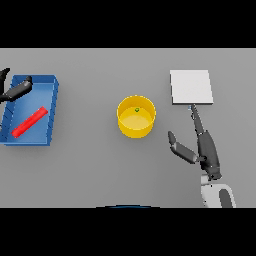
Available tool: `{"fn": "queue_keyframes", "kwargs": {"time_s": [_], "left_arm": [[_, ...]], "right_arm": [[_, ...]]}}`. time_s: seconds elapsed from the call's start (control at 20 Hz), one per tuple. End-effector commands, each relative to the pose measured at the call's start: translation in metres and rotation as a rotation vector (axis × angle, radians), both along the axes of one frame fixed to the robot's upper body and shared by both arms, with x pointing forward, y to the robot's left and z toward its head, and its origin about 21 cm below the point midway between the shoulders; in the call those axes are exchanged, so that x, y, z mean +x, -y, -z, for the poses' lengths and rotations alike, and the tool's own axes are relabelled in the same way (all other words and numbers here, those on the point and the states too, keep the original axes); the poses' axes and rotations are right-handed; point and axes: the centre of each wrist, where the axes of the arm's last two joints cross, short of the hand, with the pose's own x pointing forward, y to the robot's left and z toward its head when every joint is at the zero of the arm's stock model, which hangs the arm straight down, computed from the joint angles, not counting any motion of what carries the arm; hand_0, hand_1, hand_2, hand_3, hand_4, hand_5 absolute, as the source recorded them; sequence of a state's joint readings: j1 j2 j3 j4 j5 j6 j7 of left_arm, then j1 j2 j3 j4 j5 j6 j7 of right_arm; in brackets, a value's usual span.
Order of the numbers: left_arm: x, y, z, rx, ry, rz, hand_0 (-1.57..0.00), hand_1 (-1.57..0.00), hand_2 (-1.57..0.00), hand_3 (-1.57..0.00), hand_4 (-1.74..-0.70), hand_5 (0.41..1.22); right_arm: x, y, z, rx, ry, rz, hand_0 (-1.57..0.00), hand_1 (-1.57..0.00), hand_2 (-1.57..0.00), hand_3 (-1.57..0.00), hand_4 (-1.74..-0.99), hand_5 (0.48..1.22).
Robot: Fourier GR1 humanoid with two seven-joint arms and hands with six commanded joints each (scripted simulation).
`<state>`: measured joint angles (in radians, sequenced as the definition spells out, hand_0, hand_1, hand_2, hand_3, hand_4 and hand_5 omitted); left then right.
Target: Pick up the red beaker and tilt it to pour out 1 green nut into yellow bowl. Pick up the yellow bowl and place it on the metallic measuring scale.
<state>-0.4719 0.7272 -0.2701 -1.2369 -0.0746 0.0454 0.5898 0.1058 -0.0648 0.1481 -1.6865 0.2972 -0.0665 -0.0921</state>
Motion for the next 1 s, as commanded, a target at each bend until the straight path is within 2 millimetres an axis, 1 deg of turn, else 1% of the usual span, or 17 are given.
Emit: {"fn": "queue_keyframes", "kwargs": {"time_s": [0.0, 0.05, 0.1, 0.15, 0.2, 0.25, 0.3, 0.35, 0.45, 0.5, 0.55, 0.6, 0.7, 0.75, 0.8, 0.85, 0.95], "left_arm": [[0.001, 0.0, -0.006, -0.007, 0.017, 0.001, -0.08, -0.06, -0.06, -0.06, -0.78, 0.674], [-0.001, 0.0, -0.001, -0.023, 0.03, 0.018, -0.06, -0.05, -0.05, -0.05, -0.79, 0.674], [0.001, -0.001, -0.001, -0.027, 0.043, 0.014, -0.05, -0.04, -0.04, -0.04, -0.79, 0.671], [0.003, -0.001, -0.002, -0.024, 0.05, 0.016, -0.04, -0.03, -0.03, -0.03, -0.78, 0.674], [0.004, 0.001, 0.001, -0.033, 0.049, 0.018, -0.03, -0.03, -0.03, -0.02, -0.78, 0.679], [0.003, 0.002, 0.003, -0.028, 0.05, 0.018, -0.03, -0.02, -0.02, -0.02, -0.78, 0.685], [0.003, 0.0, 0.002, -0.027, 0.052, 0.015, -0.02, -0.02, -0.02, -0.02, -0.78, 0.693], [0.004, 0.005, 0.004, -0.036, 0.044, 0.019, -0.02, -0.01, -0.01, -0.01, -0.78, 0.7], [0.001, 0.004, 0.004, -0.039, 0.052, 0.025, -0.01, -0.01, -0.01, -0.01, -0.79, 0.707], [0.003, 0.004, 0.0, -0.041, 0.053, 0.022, -0.01, -0.01, -0.01, -0.01, -0.79, 0.709], [0.002, 0.005, 0.001, -0.045, 0.053, 0.027, -0.01, 0.0, 0.0, 0.0, -0.79, 0.71], [0.003, 0.008, 0.002, -0.044, 0.048, 0.028, 0.0, 0.0, 0.0, 0.0, -0.79, 0.709], [0.0, 0.007, 0.005, -0.042, 0.044, 0.034, 0.0, 0.0, 0.0, 0.0, -0.8, 0.708], [0.001, 0.008, 0.001, -0.04, 0.048, 0.03, 0.0, 0.0, 0.0, 0.0, -0.79, 0.712], [0.0, 0.008, 0.0, -0.033, 0.05, 0.026, 0.0, 0.0, 0.0, 0.0, -0.79, 0.716], [0.001, 0.009, 0.004, -0.038, 0.047, 0.024, 0.0, 0.0, 0.0, 0.0, -0.79, 0.719], [0.002, 0.007, 0.004, -0.041, 0.051, 0.028, 0.0, 0.0, 0.0, 0.0, -0.8, 0.722]], "right_arm": [[0.0, 0.0, 0.0, -0.023, -0.001, 0.003, 0.0, 0.0, 0.0, 0.0, -1.195, 0.66], [0.0, -0.002, 0.001, -0.043, 0.006, 0.004, 0.0, 0.0, 0.0, 0.0, -1.203, 0.66], [0.005, -0.002, -0.002, -0.056, -0.006, -0.005, 0.0, 0.0, 0.0, 0.0, -1.198, 0.662], [0.008, -0.005, -0.004, -0.06, 0.007, -0.05, 0.0, 0.0, 0.0, 0.0, -1.175, 0.677], [0.009, -0.002, -0.005, -0.076, 0.023, -0.093, 0.0, 0.0, 0.0, 0.0, -1.162, 0.694], [0.015, 0.001, -0.009, -0.119, 0.027, -0.135, 0.0, 0.0, 0.0, 0.0, -1.18, 0.708], [0.02, -0.002, -0.012, -0.16, 0.033, -0.162, 0.0, 0.0, 0.0, 0.0, -1.202, 0.709], [0.027, -0.003, -0.019, -0.197, 0.042, -0.203, 0.0, 0.0, 0.0, 0.0, -1.221, 0.709], [0.037, -0.006, -0.029, -0.299, 0.028, -0.267, 0.0, 0.0, 0.0, 0.0, -1.255, 0.7], [0.043, -0.009, -0.034, -0.376, 0.023, -0.289, 0.0, 0.0, 0.0, 0.0, -1.268, 0.691], [0.047, -0.007, -0.039, -0.456, 0.03, -0.317, 0.0, 0.0, 0.0, 0.0, -1.278, 0.683], [0.052, -0.01, -0.044, -0.529, 0.038, -0.347, 0.0, 0.0, 0.0, 0.0, -1.282, 0.677], [0.061, -0.013, -0.051, -0.664, 0.08, -0.427, 0.0, 0.0, 0.0, 0.0, -1.278, 0.669], [0.068, -0.019, -0.055, -0.733, 0.083, -0.46, 0.0, 0.0, 0.0, 0.0, -1.276, 0.668], [0.072, -0.023, -0.058, -0.78, 0.089, -0.496, 0.0, 0.0, 0.0, 0.0, -1.276, 0.666], [0.077, -0.025, -0.059, -0.818, 0.102, -0.538, 0.0, 0.0, 0.0, 0.0, -1.27, 0.664], [0.087, -0.035, -0.063, -0.857, 0.105, -0.583, 0.0, 0.0, 0.0, 0.0, -1.271, 0.658]]}}
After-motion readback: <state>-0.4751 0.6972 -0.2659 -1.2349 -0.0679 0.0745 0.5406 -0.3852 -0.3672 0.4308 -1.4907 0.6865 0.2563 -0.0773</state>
